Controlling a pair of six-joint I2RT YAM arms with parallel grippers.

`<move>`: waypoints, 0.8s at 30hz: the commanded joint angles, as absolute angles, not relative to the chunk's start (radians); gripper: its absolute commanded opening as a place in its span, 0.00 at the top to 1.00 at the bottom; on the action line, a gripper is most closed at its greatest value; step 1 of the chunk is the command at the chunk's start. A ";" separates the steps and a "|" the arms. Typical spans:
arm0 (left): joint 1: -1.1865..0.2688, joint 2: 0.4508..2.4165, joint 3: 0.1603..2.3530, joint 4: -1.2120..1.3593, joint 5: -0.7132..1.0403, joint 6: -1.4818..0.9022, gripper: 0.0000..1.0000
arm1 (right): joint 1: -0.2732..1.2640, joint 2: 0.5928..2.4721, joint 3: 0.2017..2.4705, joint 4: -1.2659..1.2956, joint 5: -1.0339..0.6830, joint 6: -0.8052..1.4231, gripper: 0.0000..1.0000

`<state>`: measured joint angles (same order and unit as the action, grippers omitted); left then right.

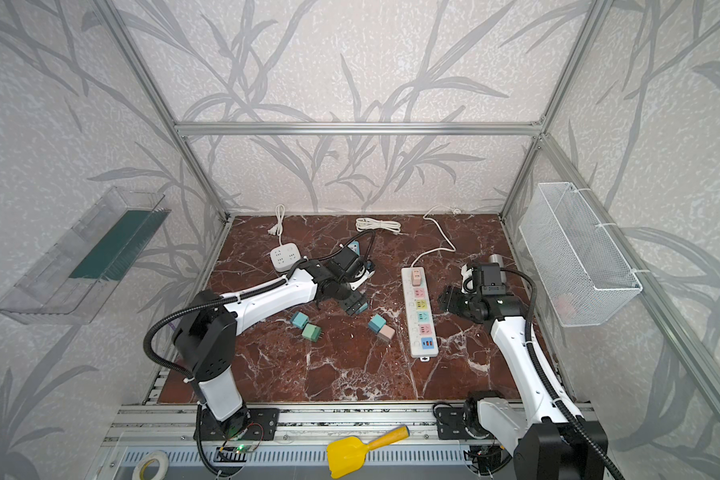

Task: Insert the plug
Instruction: 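Lower the left gripper onto a teal plug adapter and grasp it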

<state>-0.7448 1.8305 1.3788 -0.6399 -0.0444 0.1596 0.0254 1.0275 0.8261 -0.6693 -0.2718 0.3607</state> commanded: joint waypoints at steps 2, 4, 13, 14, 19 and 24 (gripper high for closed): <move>-0.743 1.891 1.441 -0.705 0.013 0.204 0.15 | 0.026 0.992 0.795 -0.681 -0.339 0.347 0.27; -0.743 1.937 1.475 -0.736 0.011 0.202 0.19 | 0.026 0.991 0.780 -0.657 -0.356 0.362 0.28; -0.743 2.029 1.529 -0.799 0.042 0.206 0.25 | 0.026 1.014 0.736 -0.584 -0.425 0.401 0.37; -0.743 2.039 1.541 -0.806 0.036 0.203 0.27 | 0.026 1.009 0.731 -0.577 -0.429 0.406 0.38; -0.741 2.086 1.596 -0.831 0.013 0.204 0.35 | 0.026 1.010 0.720 -0.558 -0.427 0.410 0.40; -0.741 2.117 1.609 -0.849 0.036 0.202 0.41 | 0.026 1.051 0.745 -0.557 -0.431 0.402 0.42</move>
<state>-0.7448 2.0956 1.5894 -0.7952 0.0216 0.1841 0.0254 1.0294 0.7303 -0.5701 -0.4133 0.4007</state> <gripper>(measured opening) 0.595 0.578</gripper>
